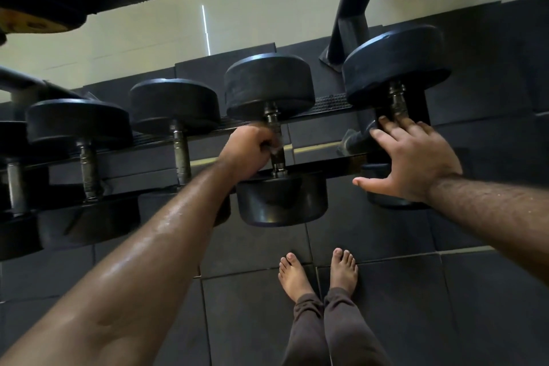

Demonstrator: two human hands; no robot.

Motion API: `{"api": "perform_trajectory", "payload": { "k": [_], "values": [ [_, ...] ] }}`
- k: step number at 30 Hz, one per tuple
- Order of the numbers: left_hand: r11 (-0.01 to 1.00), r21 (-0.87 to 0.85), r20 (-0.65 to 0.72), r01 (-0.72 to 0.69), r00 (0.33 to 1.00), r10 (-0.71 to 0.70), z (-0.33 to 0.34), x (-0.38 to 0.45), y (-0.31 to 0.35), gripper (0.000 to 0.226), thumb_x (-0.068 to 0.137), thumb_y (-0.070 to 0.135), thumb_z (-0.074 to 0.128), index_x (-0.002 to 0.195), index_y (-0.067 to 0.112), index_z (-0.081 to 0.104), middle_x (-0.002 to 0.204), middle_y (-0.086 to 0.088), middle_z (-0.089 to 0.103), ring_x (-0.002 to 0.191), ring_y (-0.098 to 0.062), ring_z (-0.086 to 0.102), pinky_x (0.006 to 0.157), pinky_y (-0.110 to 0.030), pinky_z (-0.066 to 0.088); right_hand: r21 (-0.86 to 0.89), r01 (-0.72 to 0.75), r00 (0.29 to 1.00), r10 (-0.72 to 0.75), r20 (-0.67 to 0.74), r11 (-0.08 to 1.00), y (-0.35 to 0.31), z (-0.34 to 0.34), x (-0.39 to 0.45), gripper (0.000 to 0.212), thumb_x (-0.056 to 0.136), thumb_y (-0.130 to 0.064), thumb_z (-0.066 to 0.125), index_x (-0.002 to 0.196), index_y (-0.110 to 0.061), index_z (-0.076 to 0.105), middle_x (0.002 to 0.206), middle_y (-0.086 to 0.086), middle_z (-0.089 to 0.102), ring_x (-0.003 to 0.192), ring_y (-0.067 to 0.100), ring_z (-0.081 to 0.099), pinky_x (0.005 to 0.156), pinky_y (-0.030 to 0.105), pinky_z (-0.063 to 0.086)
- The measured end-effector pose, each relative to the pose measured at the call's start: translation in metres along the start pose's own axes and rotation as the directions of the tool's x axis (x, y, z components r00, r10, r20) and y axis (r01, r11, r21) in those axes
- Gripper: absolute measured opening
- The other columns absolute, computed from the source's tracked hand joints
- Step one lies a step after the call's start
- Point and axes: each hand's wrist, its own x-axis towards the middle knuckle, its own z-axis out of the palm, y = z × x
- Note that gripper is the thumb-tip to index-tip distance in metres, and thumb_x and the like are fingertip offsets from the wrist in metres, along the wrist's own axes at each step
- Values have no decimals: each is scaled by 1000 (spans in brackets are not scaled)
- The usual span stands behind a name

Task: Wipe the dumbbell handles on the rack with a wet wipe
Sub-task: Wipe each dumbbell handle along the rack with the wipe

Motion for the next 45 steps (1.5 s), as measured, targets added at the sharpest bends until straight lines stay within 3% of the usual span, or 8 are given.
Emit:
{"api": "perform_trajectory", "payload": {
  "k": [4, 11, 19, 24, 30, 35, 40, 45],
  "values": [
    [953, -229, 168, 201, 972, -164, -13, -12, -23, 13, 81, 14, 88, 88, 23, 81, 80, 10, 76, 77, -10, 74, 75, -26, 59, 2, -6, 1000, 6, 9, 1000, 0, 0, 0, 121, 69, -103, 41, 151, -15, 58, 159, 11, 55, 146, 35, 46, 116, 56, 42],
    [199, -913, 153, 356, 750, -644, 30, 32, -18, 34, 83, -19, 59, 103, 3, 75, 101, -19, 77, 100, -40, 75, 75, -41, 63, -8, -11, 1000, 12, 11, 1000, -1, 1, 1, 121, 69, -103, 41, 152, -16, 57, 159, 10, 54, 147, 35, 46, 116, 56, 41],
    [515, -617, 456, 595, 803, -382, 21, 14, -62, 32, 87, -20, 64, 90, 9, 78, 94, -15, 76, 89, -29, 71, 84, -41, 63, -7, -10, 1000, 10, 9, 1000, -1, 2, 1, 119, 69, -103, 42, 152, -17, 57, 161, 9, 53, 150, 34, 43, 118, 57, 40],
    [198, -888, 311, 415, 859, -408, 29, 40, -33, 47, 87, -28, 46, 106, 5, 73, 105, -14, 76, 101, -29, 72, 80, -35, 61, -14, -15, 1000, 15, 10, 1000, -1, 1, 1, 119, 69, -102, 43, 150, -17, 59, 160, 9, 53, 148, 33, 44, 116, 55, 41],
    [561, -487, 595, 670, 724, -349, 22, 27, -62, 35, 93, -18, 56, 108, 9, 74, 108, -20, 76, 85, -20, 76, 75, -33, 63, -11, -19, 1000, 19, 14, 1000, -1, 1, 2, 119, 69, -101, 44, 149, -16, 59, 160, 10, 54, 148, 34, 45, 116, 56, 42],
    [114, -877, 427, 468, 864, -266, 35, 39, -41, 49, 93, -23, 39, 119, 5, 70, 123, -19, 72, 117, -32, 70, 93, -36, 61, -12, -19, 1000, 20, 22, 1000, -1, 1, 1, 119, 68, -101, 44, 149, -16, 60, 159, 10, 54, 147, 34, 46, 116, 56, 42],
    [729, -343, 660, 593, 704, -262, 16, 23, -54, 36, 95, -13, 60, 99, 19, 76, 95, -5, 78, 80, -14, 73, 72, -27, 61, -14, -16, 1000, 16, 10, 1000, -1, 0, 2, 118, 69, -101, 45, 149, -15, 60, 159, 10, 54, 146, 35, 46, 115, 56, 42],
    [630, -545, 378, 554, 833, -405, -9, 17, -49, 43, 85, -22, 62, 82, 16, 82, 81, -3, 78, 67, -9, 70, 62, -21, 59, -15, -8, 1000, 8, 11, 1000, 0, 3, 0, 120, 68, -102, 44, 149, -16, 60, 160, 10, 54, 147, 35, 46, 116, 56, 42]
  ]
}}
